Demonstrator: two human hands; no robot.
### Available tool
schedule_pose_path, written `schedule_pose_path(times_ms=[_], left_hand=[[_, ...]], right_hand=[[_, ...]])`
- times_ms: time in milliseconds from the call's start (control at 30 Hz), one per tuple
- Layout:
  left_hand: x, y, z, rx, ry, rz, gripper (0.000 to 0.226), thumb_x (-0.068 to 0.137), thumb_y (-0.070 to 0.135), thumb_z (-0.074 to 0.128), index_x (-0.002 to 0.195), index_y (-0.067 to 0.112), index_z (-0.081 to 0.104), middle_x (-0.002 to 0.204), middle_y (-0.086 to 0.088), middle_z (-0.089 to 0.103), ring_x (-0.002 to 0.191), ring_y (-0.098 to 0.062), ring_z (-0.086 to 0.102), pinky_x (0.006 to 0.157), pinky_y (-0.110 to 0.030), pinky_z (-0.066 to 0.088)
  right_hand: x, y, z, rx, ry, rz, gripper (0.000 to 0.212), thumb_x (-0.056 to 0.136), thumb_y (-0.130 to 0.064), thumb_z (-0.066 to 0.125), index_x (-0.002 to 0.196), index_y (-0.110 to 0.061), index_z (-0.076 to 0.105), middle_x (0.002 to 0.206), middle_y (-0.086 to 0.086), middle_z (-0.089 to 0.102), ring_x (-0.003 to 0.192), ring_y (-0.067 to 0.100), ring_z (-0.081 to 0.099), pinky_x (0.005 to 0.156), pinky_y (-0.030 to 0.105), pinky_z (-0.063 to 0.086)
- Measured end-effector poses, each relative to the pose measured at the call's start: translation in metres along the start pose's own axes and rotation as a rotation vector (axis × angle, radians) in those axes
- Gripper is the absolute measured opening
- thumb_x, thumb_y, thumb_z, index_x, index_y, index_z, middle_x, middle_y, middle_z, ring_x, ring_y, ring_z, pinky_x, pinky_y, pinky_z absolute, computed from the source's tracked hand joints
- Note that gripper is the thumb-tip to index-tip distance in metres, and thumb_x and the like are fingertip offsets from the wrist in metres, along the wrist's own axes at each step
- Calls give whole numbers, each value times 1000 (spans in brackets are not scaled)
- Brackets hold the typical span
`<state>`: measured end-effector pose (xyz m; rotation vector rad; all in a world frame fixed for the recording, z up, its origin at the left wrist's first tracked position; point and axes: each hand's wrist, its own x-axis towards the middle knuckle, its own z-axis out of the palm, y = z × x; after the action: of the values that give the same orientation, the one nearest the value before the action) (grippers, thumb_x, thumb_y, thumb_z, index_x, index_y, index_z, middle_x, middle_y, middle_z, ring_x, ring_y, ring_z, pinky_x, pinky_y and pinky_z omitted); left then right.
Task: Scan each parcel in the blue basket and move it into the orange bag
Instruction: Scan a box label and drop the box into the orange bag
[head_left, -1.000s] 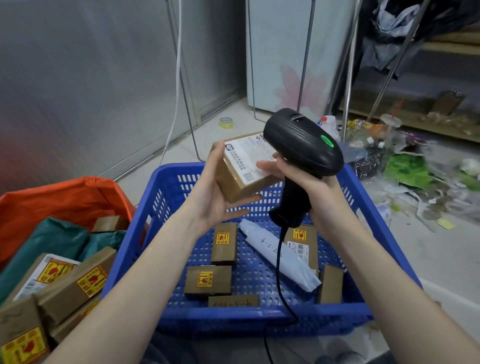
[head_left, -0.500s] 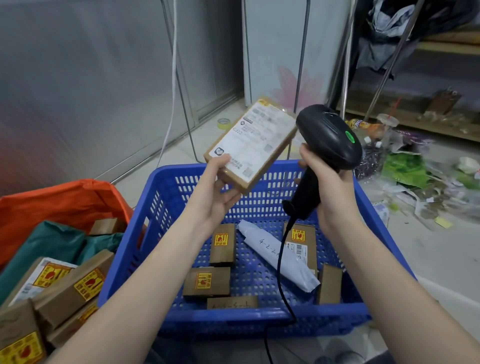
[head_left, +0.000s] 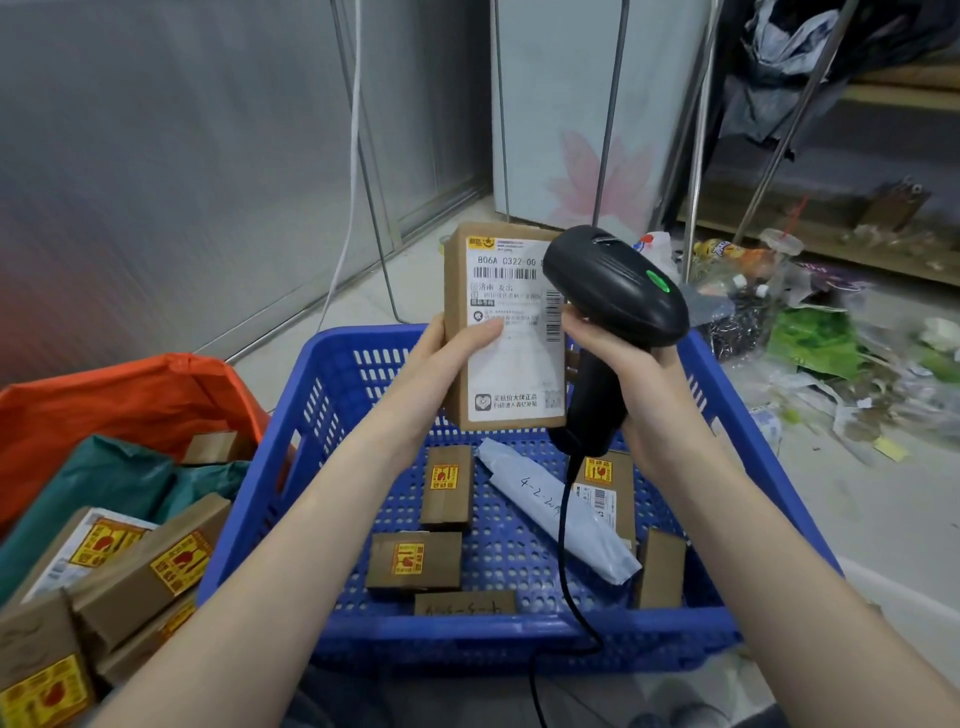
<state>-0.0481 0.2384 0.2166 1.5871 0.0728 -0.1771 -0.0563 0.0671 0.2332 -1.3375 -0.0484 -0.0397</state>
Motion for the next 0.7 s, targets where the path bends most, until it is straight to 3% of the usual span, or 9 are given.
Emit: schedule_pose_path(times_ms=[67, 133, 200, 267, 400, 533, 700], left_hand=[[0, 1, -1, -3, 63, 18, 36, 81, 48, 66, 114, 36, 55, 106, 8, 72, 98, -13, 69, 86, -37, 55], [0, 1, -1, 14, 136, 44, 28, 83, 44, 66, 108, 36, 56, 104, 9, 72, 93, -9, 70, 77, -28, 57], [-1, 2, 0, 23, 201, 80, 28, 83, 41, 67, 107, 36, 55, 103, 11, 70, 89, -4, 69, 67, -19, 54], [-2, 2, -1, 31, 244, 107, 32, 83, 39, 69, 110, 36, 52, 104, 14, 67, 91, -3, 68, 64, -15, 52], [-1, 2, -2, 63, 289, 144, 39, 81, 36, 73, 114, 32, 53, 104, 15, 67, 92, -3, 67, 69, -18, 53], [0, -1, -3, 129, 312, 172, 44, 79, 37, 74, 115, 34, 48, 102, 17, 64, 91, 0, 65, 67, -18, 53], [3, -2, -3, 149, 329, 163, 49, 78, 38, 75, 118, 33, 48, 109, 13, 63, 99, -5, 63, 76, -27, 56]], right_hand=[[0, 1, 1, -18, 6, 9, 24, 82, -17, 72, 92, -38, 67, 89, -22, 73, 88, -4, 67, 79, 24, 50], [1, 1, 0, -67, 41, 24, 20, 82, -21, 73, 89, -38, 65, 80, -18, 72, 79, 1, 68, 77, 28, 52], [1, -3, -1, -96, 42, 52, 8, 84, -23, 71, 89, -26, 65, 73, -4, 66, 66, 13, 64, 67, 34, 52], [2, -6, -3, -95, -1, 66, 15, 84, -23, 70, 86, -9, 63, 74, 7, 60, 53, 18, 57, 57, 32, 48], [2, -9, -5, -160, -85, 89, 22, 77, -24, 70, 77, -3, 63, 71, 7, 62, 47, 20, 52, 49, 26, 44], [2, -9, -6, -213, -106, 127, 22, 83, -18, 67, 63, -11, 61, 73, 7, 66, 47, 20, 52, 51, 27, 44], [2, -10, -8, -195, -106, 168, 12, 83, -16, 65, 80, -5, 62, 71, 12, 66, 46, 21, 55, 48, 25, 46]])
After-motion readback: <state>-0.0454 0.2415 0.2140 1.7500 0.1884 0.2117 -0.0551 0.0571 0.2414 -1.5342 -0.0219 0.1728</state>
